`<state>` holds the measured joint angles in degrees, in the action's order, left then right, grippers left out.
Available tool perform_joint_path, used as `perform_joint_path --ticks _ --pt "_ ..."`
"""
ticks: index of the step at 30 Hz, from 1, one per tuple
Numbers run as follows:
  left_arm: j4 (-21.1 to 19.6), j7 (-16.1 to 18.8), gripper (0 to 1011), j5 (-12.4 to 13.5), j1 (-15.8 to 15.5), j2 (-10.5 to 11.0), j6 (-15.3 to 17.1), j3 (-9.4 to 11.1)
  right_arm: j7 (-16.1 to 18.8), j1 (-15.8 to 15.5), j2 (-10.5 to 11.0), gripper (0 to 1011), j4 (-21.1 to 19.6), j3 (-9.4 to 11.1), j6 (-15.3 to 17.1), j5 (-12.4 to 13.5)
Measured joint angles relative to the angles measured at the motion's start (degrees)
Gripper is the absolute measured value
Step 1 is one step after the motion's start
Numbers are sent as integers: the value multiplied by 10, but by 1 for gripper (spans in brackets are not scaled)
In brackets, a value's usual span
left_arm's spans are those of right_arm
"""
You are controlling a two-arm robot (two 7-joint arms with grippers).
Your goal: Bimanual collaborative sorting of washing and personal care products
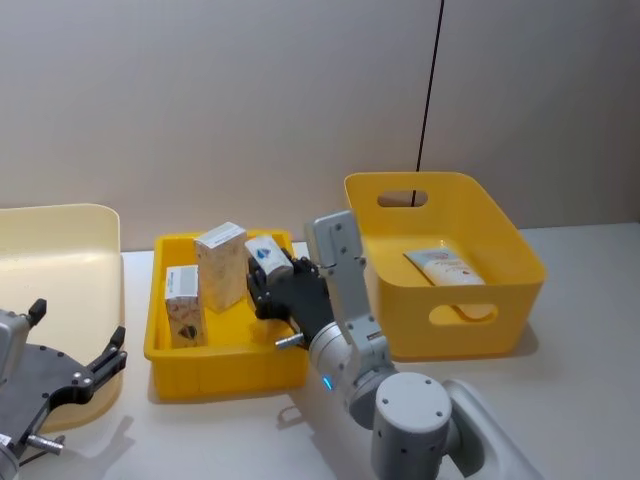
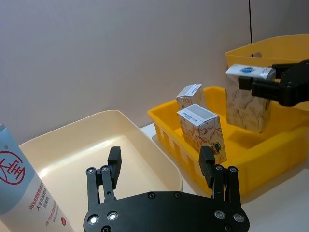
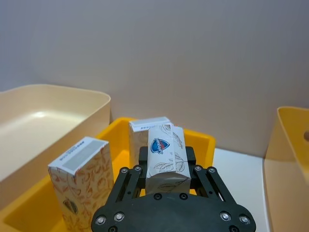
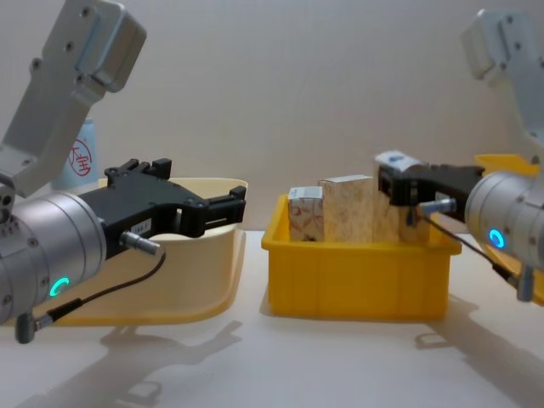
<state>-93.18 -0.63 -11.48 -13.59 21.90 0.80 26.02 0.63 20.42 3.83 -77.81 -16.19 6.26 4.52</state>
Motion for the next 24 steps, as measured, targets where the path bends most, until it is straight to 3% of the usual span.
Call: perform_joint_path --ticks 18,24 --pt "0 0 1003 0 0 0 0 0 22 5 18 408 -25 29 -114 1" --pt "0 0 1003 0 0 0 0 0 22 8 28 408 -38 51 -158 1"
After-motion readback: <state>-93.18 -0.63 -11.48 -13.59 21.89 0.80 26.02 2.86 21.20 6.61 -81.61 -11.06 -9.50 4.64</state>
